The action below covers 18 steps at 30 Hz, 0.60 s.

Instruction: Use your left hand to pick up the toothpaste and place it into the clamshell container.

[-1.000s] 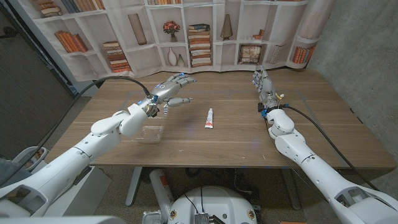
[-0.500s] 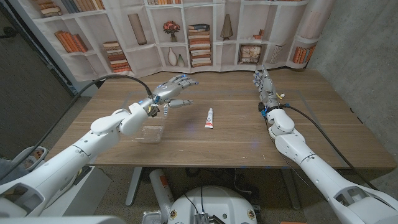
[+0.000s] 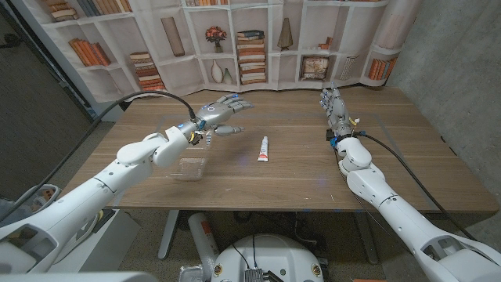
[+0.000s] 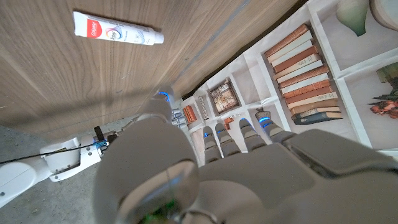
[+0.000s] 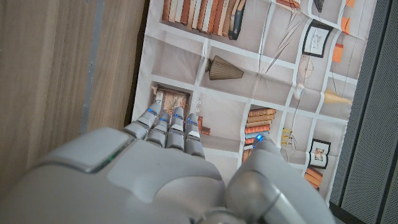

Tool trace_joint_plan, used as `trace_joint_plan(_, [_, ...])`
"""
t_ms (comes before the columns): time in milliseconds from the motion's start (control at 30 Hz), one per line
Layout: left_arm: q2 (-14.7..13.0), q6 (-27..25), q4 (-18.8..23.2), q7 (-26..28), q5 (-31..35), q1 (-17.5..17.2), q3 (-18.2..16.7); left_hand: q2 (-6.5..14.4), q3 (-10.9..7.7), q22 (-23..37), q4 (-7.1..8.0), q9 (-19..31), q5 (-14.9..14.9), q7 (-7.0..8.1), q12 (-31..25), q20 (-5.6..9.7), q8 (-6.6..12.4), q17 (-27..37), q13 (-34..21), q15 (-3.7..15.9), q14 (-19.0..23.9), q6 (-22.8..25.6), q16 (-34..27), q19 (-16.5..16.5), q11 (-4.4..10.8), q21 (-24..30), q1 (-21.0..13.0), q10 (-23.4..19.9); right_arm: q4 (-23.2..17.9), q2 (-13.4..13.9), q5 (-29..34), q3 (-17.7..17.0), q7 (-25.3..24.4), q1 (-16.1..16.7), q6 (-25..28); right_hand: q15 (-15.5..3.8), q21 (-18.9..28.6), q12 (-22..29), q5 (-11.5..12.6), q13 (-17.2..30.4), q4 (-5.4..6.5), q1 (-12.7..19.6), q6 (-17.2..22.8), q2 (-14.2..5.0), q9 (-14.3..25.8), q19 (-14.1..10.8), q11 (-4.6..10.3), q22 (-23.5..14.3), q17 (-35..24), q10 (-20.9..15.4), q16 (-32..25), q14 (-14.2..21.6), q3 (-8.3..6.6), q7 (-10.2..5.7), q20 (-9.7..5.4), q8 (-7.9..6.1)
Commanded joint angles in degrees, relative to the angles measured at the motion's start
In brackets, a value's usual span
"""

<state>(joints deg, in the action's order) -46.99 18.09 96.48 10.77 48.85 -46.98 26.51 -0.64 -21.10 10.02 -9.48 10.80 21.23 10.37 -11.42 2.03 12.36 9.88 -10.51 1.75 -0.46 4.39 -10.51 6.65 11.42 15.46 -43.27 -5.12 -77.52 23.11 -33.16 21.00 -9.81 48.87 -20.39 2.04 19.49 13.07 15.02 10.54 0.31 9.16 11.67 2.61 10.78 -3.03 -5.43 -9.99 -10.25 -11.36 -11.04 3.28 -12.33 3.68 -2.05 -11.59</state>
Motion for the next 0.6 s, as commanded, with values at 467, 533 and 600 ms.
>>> trace_joint_plan(467, [-0.7,-0.9,1.6,-2.8,5.1,2.5,2.2,-0.4,-0.73,0.1,-0.65,0.2,0.0,1.29,0.4,-0.47,-0.32,0.1,-0.3,5.74,-0.1,-1.2,0.0,-0.9,0.76,-0.6,-4.1,1.1,0.0,-0.3,-0.6,-0.4,-0.2,0.3,-0.6,0.13,-0.5,-0.2,-0.2,0.1,-0.19,0.4,0.5,-0.62,0.1,-0.5,0.13,-0.2,-0.1,-0.7,0.2,0.7,0.16,0.02,-0.88,0.20])
trace_joint_plan(533, [-0.7,-1.3,1.8,-3.2,5.7,2.7,2.4,-0.5,-0.85,0.1,-0.71,0.2,0.0,1.47,0.4,-0.57,-0.41,0.1,-0.3,5.69,-0.1,-1.6,0.0,-1.0,0.77,-0.7,-4.9,1.1,0.1,-0.4,-0.7,-0.5,-0.1,0.2,-0.7,0.18,-0.6,-0.2,-0.2,0.1,-0.20,0.4,0.5,-0.62,0.1,-0.5,0.19,-0.2,-0.1,-0.7,0.2,0.7,0.17,0.03,-0.87,0.20])
trace_joint_plan(600, [-0.7,-1.4,1.8,-3.5,6.1,3.0,2.6,-0.5,-0.93,0.1,-0.75,0.2,-0.1,1.35,0.5,-0.70,-0.45,0.1,-0.3,5.59,-0.1,-1.7,0.1,-1.1,0.76,-0.8,-5.5,1.2,0.3,-0.5,-0.7,-0.5,0.0,0.2,-0.8,0.19,-0.6,-0.2,-0.2,0.1,-0.22,0.4,0.5,-0.63,0.1,-0.5,0.23,-0.2,-0.1,-0.7,0.2,0.7,0.19,0.01,-0.84,0.19])
